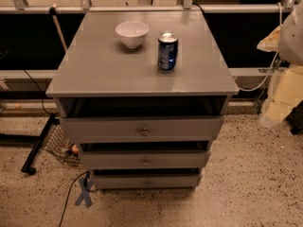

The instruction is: Open middle drawer

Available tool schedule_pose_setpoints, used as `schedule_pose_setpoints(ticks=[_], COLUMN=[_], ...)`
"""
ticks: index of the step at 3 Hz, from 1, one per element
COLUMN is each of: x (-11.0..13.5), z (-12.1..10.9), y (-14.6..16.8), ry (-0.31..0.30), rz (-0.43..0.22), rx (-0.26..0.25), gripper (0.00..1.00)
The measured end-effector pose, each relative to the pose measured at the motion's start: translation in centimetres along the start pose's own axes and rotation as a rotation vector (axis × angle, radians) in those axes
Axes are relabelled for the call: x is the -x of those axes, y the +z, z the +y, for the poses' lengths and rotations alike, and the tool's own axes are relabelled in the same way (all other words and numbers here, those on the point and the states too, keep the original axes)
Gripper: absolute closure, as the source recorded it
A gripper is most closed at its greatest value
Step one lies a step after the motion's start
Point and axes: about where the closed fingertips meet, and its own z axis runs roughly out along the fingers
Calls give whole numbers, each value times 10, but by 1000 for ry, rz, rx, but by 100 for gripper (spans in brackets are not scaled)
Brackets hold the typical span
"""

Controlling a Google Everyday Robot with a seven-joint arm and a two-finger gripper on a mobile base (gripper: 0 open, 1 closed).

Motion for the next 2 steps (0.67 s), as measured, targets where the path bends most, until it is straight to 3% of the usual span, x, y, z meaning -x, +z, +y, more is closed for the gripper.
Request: schedule_pose_setpoints(ticks=[1,2], x=[2,3], z=[7,23], y=[7,37], ry=[0,24], rz=[-16,-48], rx=[11,57], gripper=[0,0])
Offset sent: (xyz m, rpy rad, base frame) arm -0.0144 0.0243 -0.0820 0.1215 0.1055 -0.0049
